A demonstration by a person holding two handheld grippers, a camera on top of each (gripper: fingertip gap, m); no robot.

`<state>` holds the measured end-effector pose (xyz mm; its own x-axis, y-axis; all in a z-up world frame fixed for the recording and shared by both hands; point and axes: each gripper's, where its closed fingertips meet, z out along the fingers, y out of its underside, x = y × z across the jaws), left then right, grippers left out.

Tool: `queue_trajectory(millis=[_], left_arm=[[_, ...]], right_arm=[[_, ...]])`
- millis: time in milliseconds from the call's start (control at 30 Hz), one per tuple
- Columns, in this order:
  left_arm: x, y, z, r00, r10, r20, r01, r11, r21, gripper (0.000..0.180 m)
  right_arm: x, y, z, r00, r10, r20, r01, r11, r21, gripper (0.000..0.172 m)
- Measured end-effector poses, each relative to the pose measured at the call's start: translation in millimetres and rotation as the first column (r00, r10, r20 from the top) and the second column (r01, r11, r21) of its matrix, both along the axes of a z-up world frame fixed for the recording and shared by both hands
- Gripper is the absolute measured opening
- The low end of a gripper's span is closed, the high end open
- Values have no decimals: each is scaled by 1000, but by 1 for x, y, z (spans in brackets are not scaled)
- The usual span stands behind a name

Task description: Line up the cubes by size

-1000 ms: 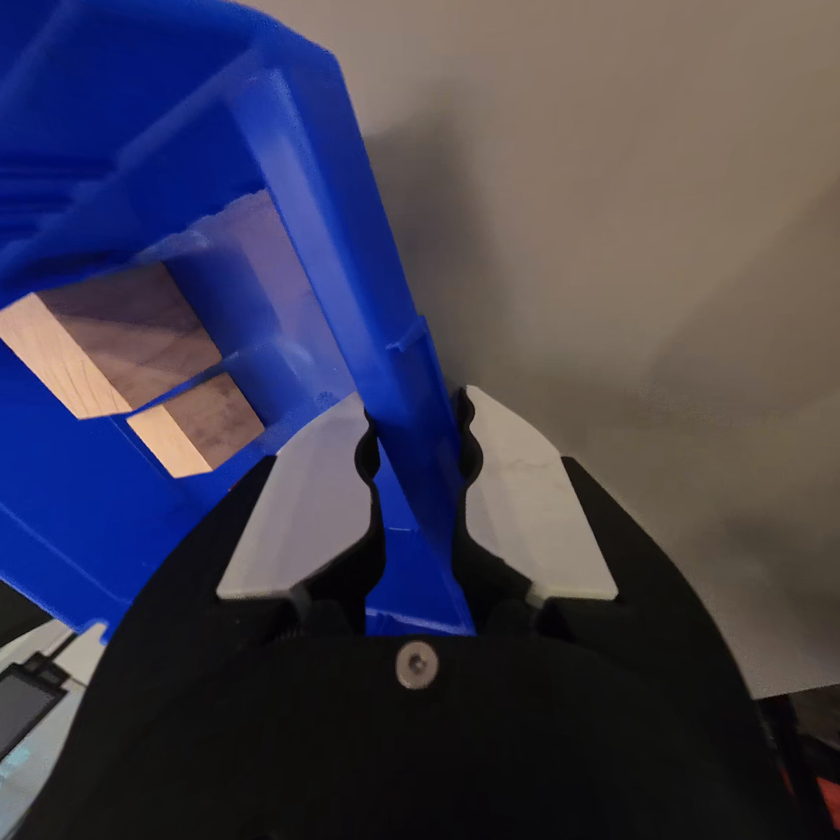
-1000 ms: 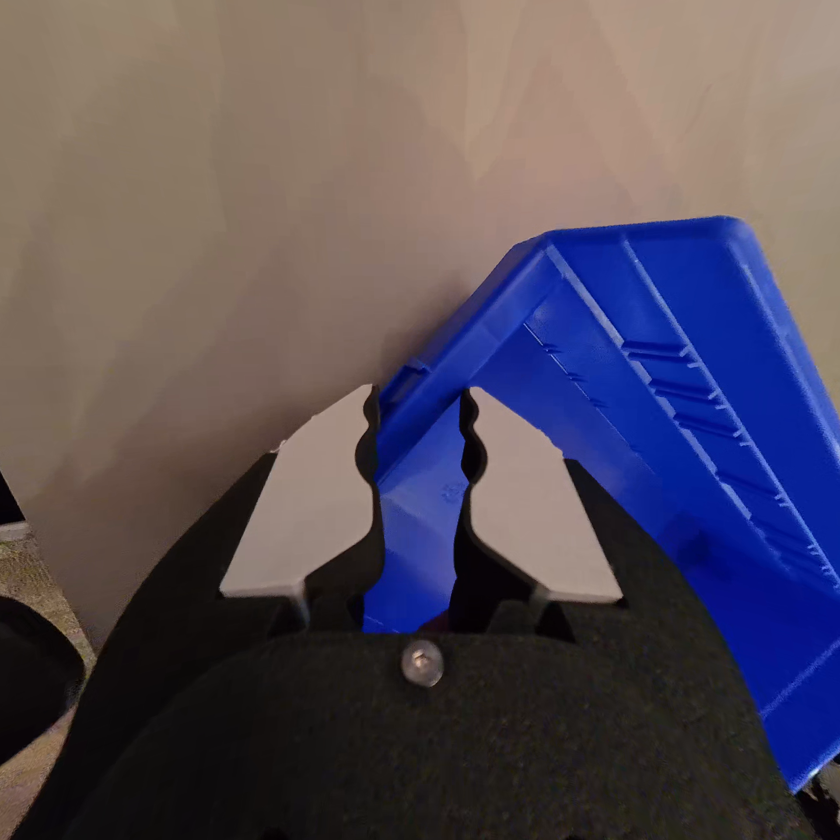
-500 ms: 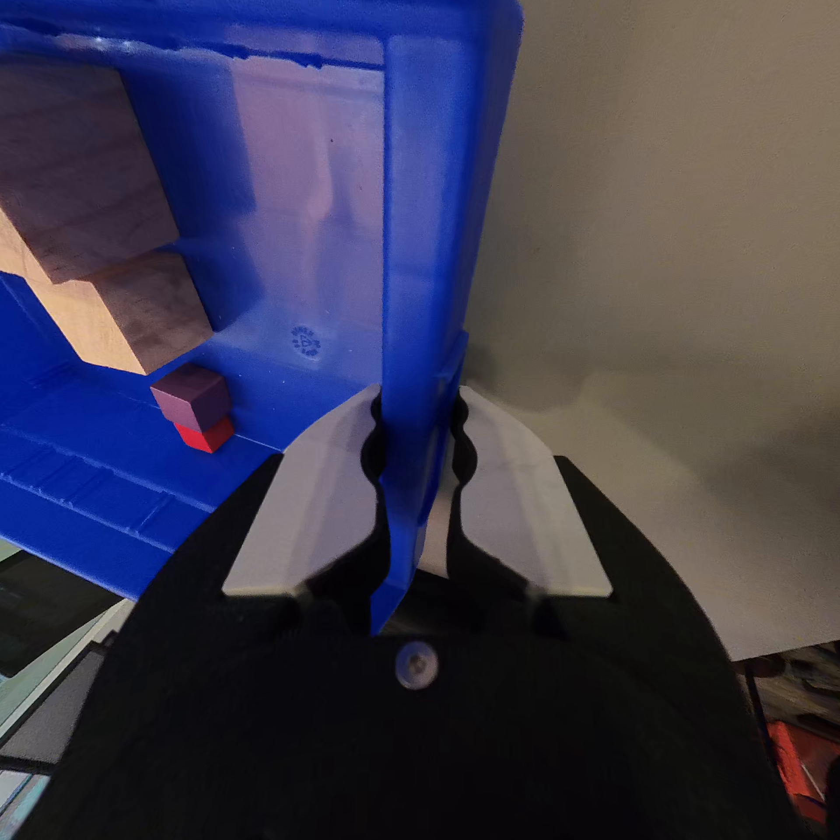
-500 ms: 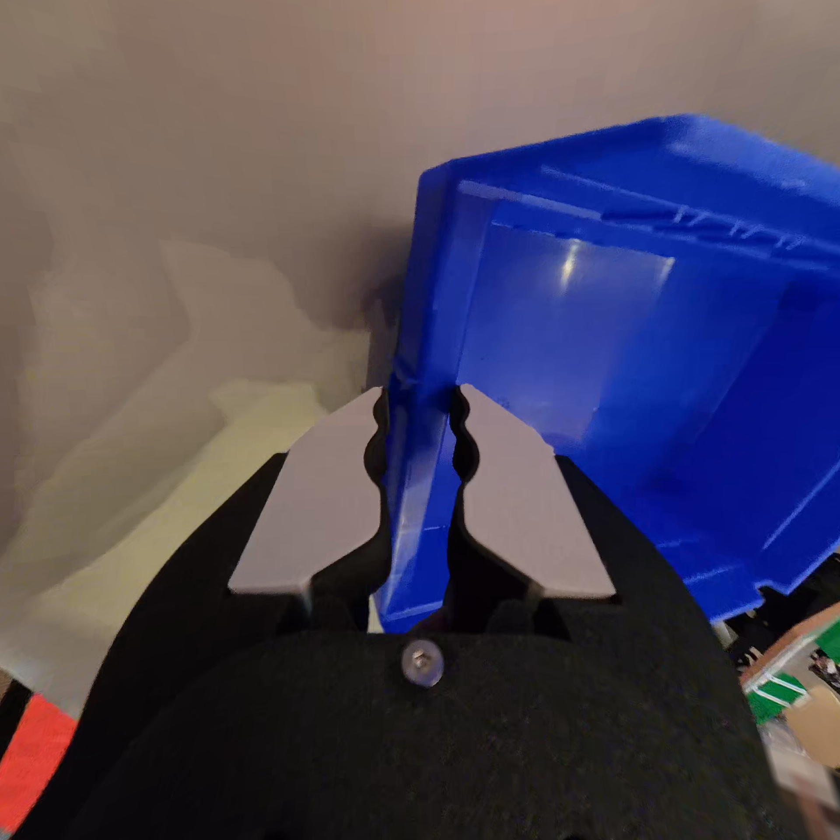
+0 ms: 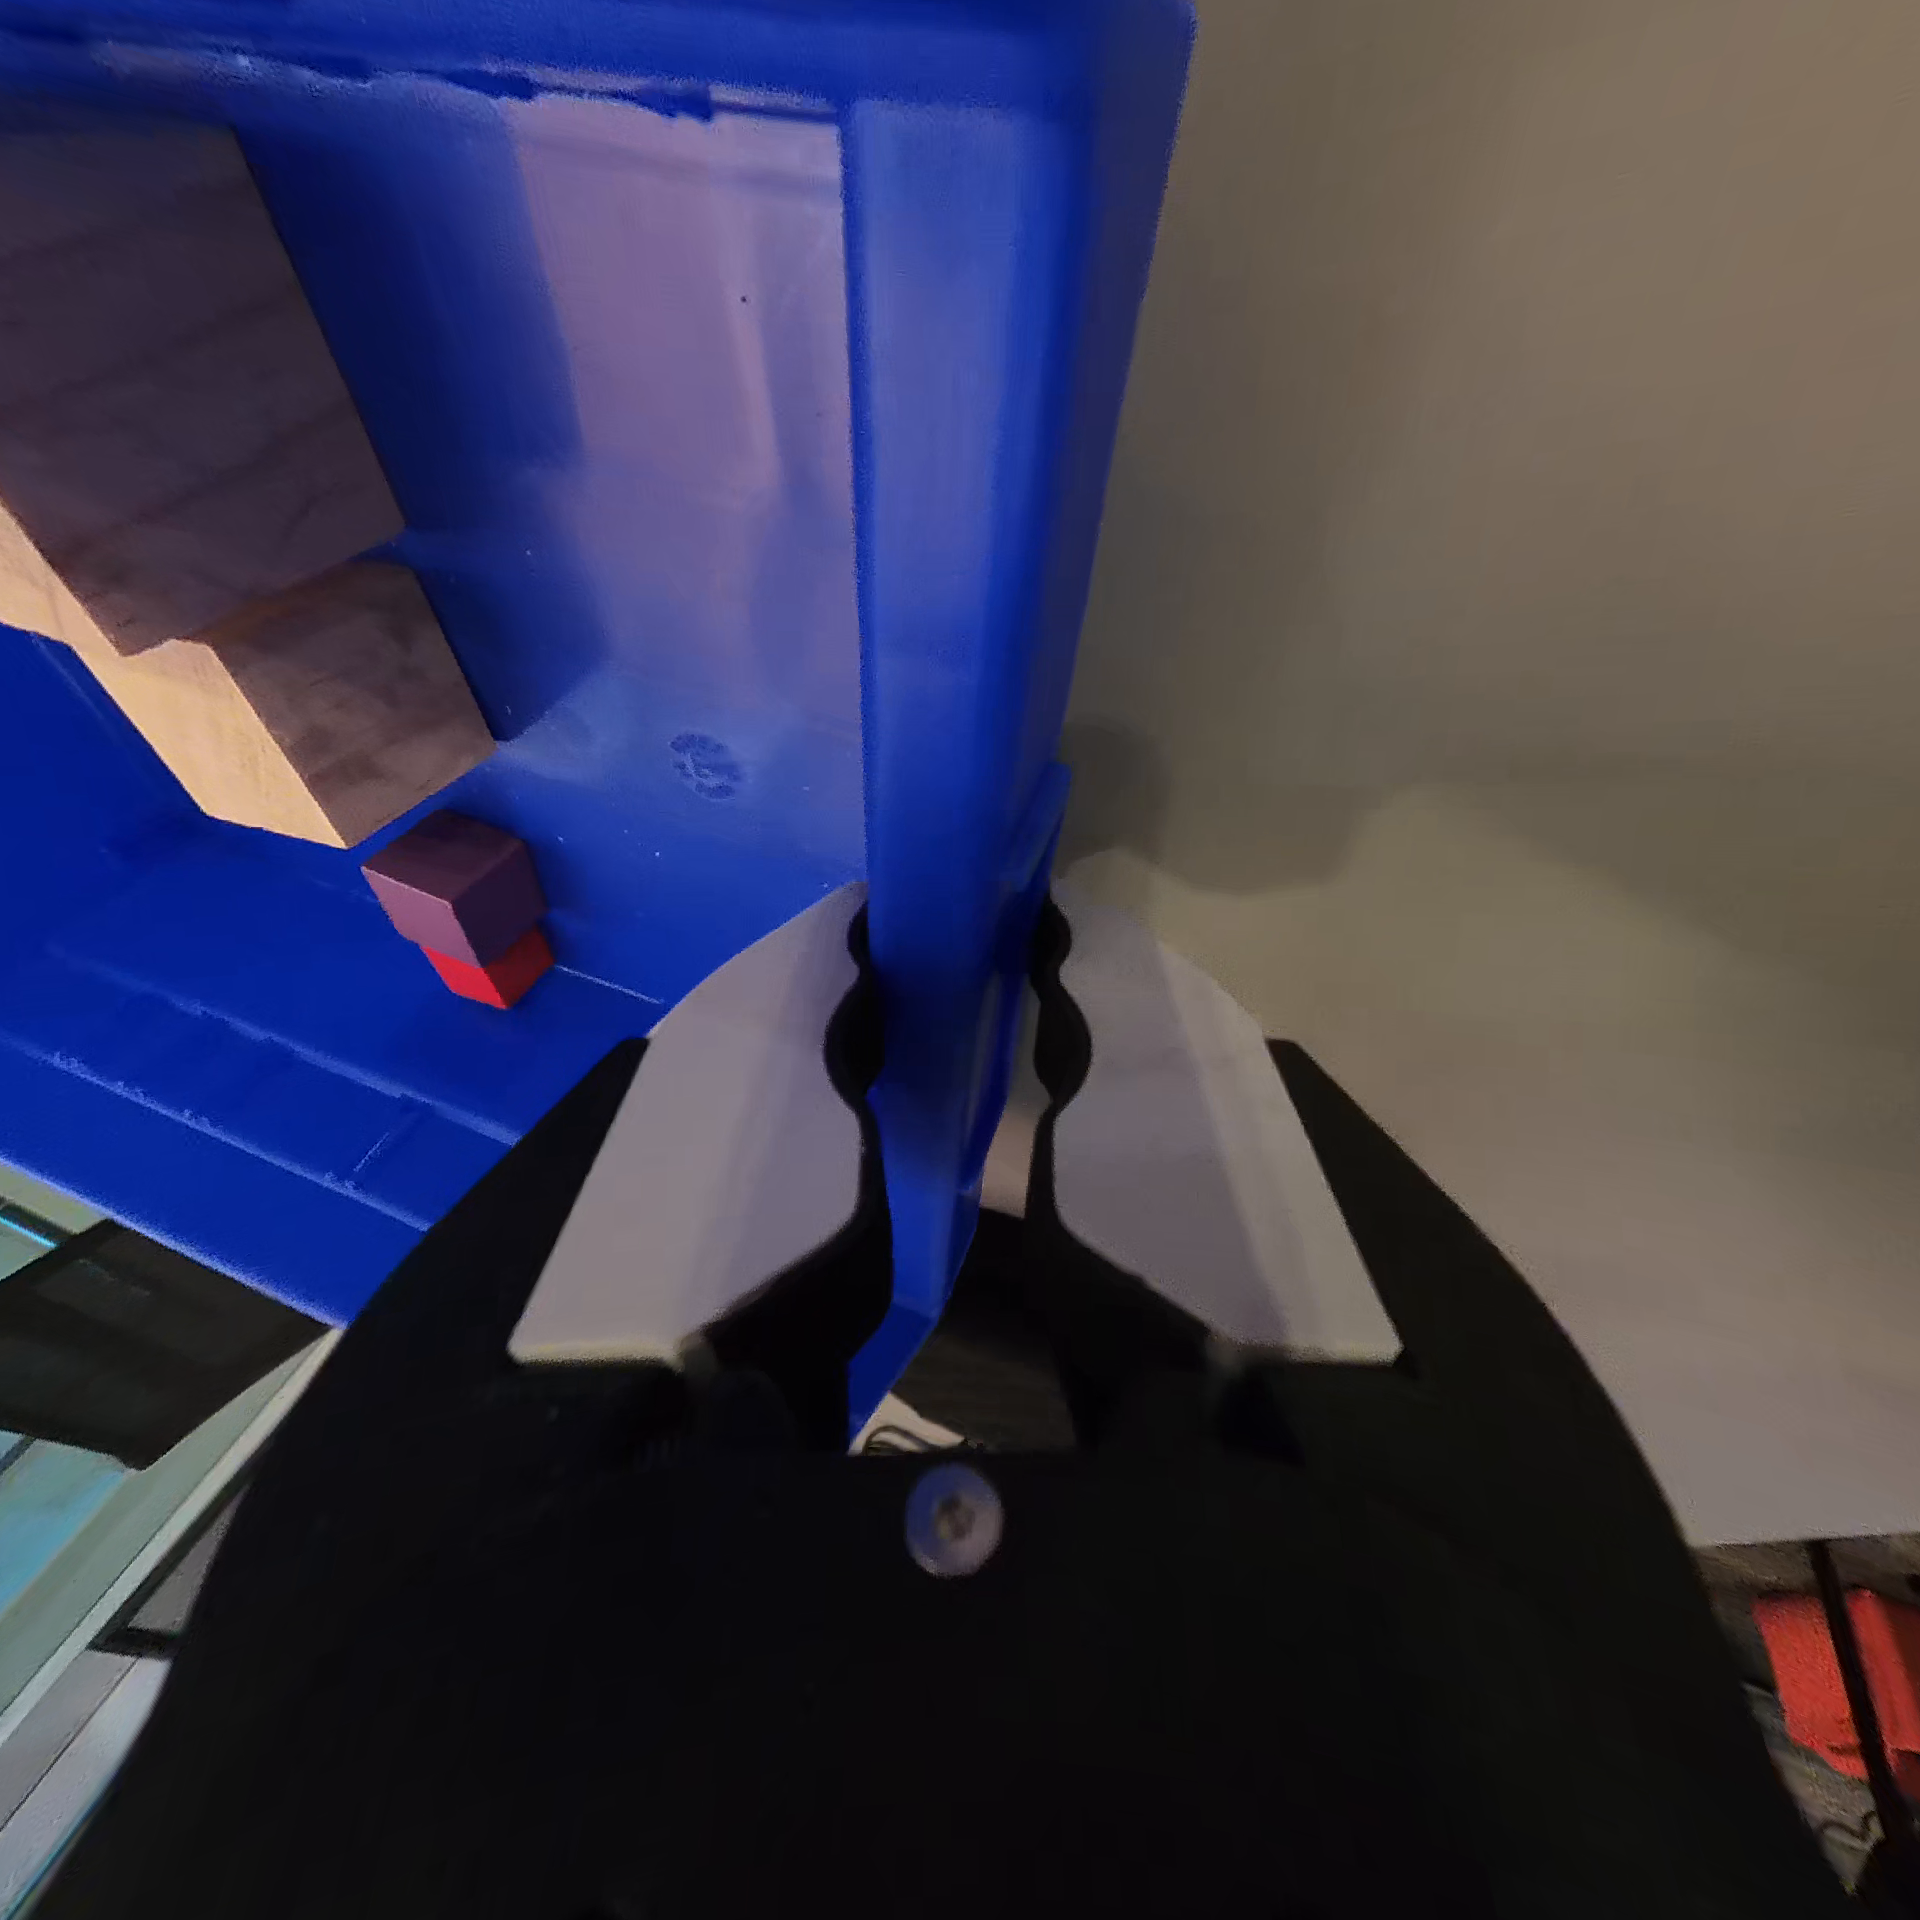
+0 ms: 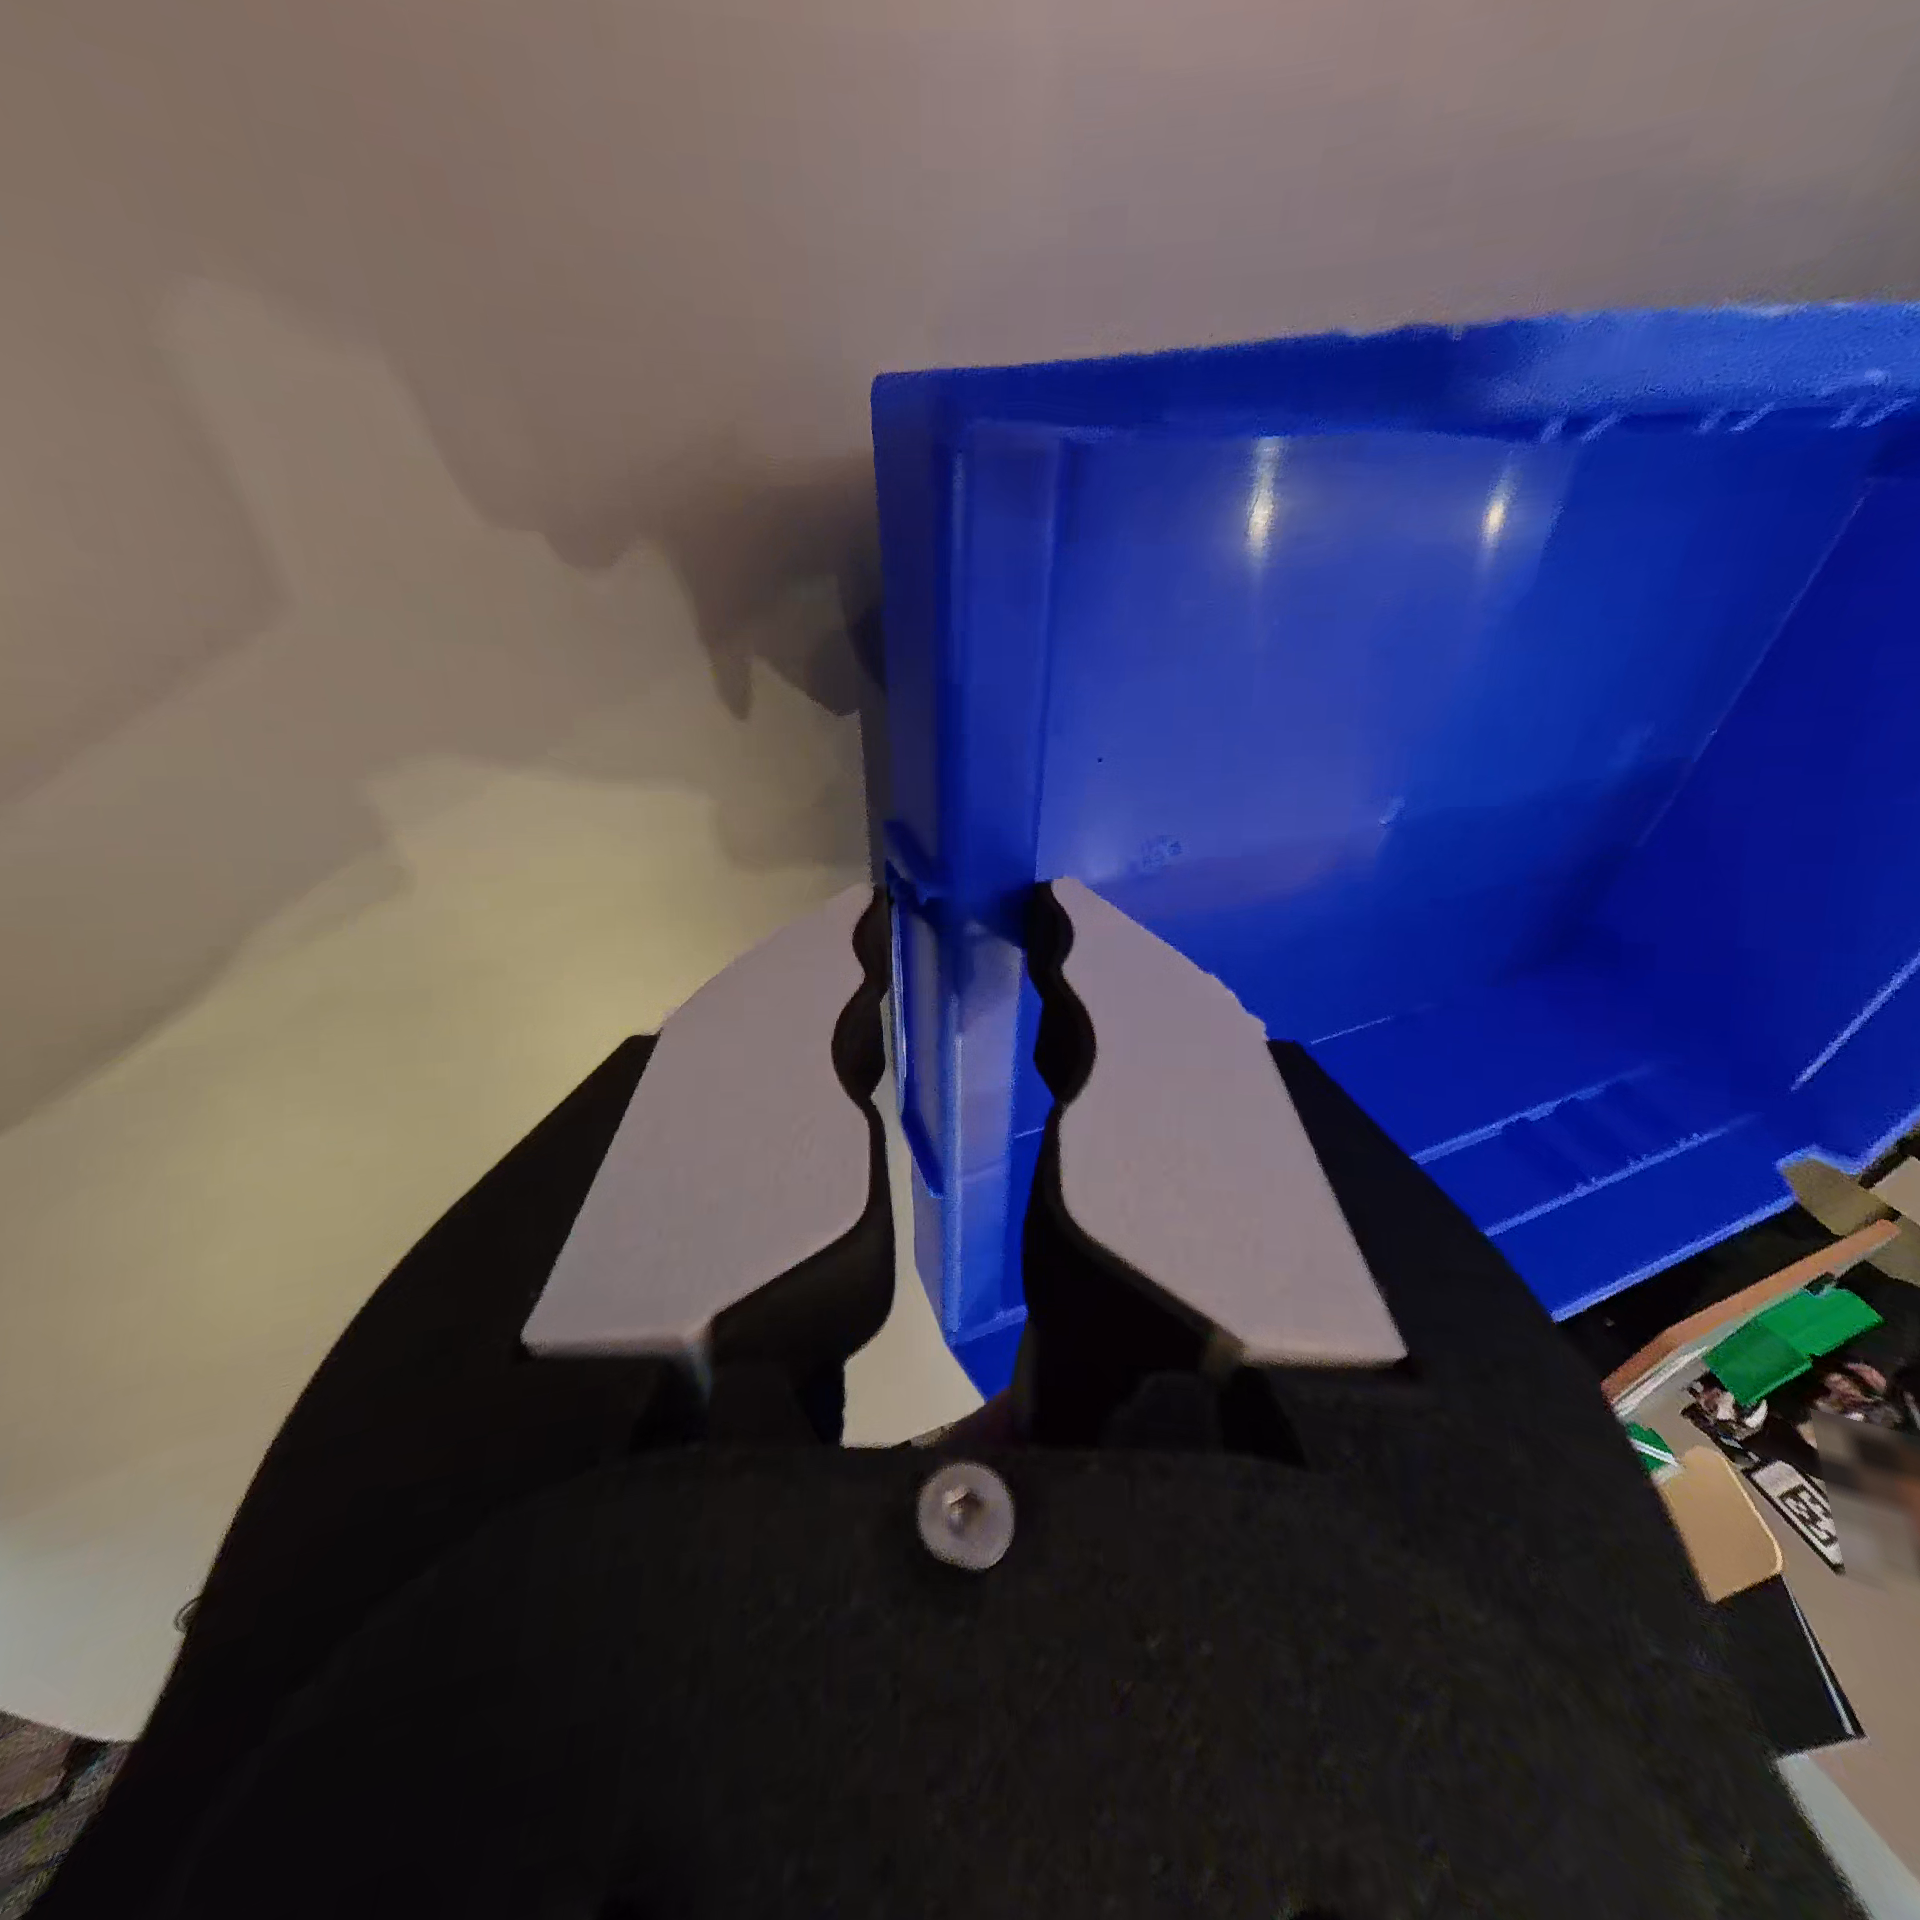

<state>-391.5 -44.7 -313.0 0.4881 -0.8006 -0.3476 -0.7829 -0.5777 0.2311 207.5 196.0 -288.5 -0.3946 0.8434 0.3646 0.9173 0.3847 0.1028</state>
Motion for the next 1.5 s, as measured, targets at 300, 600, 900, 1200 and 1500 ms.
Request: queue_trajectory(millis=[300, 600, 900, 1200, 1500], left_arm=[[-41, 16, 0, 999, -15, -43, 14, 999, -30, 26], [-50, 36, 0, 1000, -5, -28, 4, 1000, -25, 26], [-64, 51, 0, 999, -11, -53, 10, 1000, -13, 26], [-72, 62, 0, 997, -12, -71, 10, 1000, -18, 26], [-76, 68, 0, 997, -11, -78, 10, 1000, -11, 26]], right_arm=[[5, 23, 0, 1000, -26, -5, 26, 1000, 4, 25], [5, 41, 0, 998, -58, -10, 58, 998, -2, 25], [9, 58, 0, 998, -63, -16, 62, 998, -15, 25], [11, 69, 0, 996, -84, -28, 83, 996, -14, 25], [12, 78, 0, 995, -95, -27, 94, 995, -11, 25]])
